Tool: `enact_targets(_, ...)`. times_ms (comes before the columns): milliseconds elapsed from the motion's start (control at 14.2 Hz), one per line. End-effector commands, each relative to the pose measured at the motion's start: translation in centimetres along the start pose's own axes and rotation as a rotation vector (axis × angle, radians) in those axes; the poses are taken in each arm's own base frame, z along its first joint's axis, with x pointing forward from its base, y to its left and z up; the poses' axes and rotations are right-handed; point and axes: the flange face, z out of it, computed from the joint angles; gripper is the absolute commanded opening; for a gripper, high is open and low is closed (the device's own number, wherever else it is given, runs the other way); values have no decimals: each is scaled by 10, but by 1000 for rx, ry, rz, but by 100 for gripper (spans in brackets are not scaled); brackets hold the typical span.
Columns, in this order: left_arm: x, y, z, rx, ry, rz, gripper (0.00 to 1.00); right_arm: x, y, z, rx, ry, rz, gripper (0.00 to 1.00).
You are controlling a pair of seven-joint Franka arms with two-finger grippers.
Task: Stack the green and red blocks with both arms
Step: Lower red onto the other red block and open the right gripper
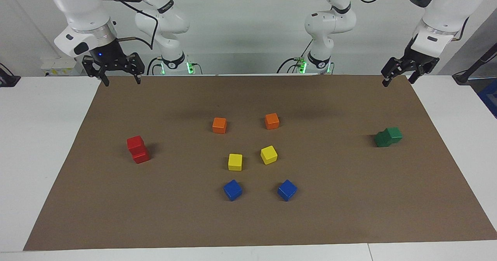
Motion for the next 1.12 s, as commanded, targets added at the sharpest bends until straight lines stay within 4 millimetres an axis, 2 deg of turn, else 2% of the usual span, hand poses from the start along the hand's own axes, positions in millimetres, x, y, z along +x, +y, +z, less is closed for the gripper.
enact_targets(0,-4,4,-7,-15,17,-7,100,0,-1,-4,43,-6,24,100)
enact_targets(422,-5,6,-7,-15,17,-2,100,13,3,25,50,-30,38,100)
enact_targets(773,-5,6,-6,-17,16,-2,100,28,6,26,43,-35,35,100)
enact_targets(1055,-5,6,-7,-17,16,-2,100,28,7,26,42,-38,36,100)
